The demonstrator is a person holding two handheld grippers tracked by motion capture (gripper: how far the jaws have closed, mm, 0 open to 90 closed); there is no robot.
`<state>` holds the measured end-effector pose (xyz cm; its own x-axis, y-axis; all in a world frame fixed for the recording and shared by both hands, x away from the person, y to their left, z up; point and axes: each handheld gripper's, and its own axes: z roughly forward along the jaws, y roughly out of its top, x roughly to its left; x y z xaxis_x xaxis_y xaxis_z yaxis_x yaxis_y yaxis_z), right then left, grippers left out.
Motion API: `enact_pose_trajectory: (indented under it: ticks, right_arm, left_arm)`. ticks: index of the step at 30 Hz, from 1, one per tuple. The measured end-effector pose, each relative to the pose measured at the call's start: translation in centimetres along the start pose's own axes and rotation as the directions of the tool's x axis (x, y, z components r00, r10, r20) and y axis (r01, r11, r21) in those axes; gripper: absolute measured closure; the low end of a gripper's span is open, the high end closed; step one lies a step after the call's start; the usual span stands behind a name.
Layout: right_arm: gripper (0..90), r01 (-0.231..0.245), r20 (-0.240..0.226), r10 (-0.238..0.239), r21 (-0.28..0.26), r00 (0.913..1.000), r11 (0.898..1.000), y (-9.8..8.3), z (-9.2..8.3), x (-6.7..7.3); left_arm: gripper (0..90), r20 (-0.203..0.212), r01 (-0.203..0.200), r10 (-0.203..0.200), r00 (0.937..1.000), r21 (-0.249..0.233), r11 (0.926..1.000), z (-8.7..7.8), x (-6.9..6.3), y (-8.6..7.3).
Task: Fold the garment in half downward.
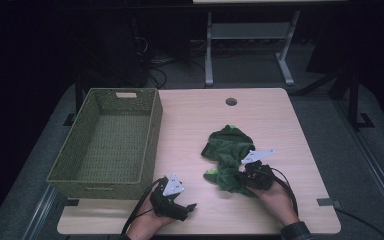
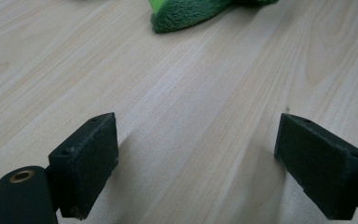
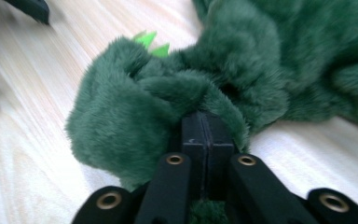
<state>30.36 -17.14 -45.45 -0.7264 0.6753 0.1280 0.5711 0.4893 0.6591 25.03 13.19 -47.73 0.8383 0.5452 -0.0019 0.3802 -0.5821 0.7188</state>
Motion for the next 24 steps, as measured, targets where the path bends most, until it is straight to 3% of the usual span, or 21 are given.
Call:
enact_pose_trajectory:
  ticks: [7,15,24]
  right_arm:
    - [78.0,-0.014,0.016,0.015,-0.083,0.9998,0.996,-0.7,-3.5,-0.9]
    - [73.5,-0.049,0.017,0.051,-0.122,0.9985,0.991,-2.8,-6.2,-2.2]
    - [69.7,-0.084,0.033,0.089,-0.108,0.9955,0.991,-6.5,-8.5,-3.1]
  left_arm:
    - [12.8,0.000,-0.001,0.001,1.0000,0.000,1.0000,0.0,0.0,0.0]
    - [12.8,0.000,0.000,0.000,1.0000,0.000,1.0000,0.0,0.0,0.0]
    - [12.8,0.000,0.000,0.000,1.0000,0.000,1.0000,0.0,0.0,0.0]
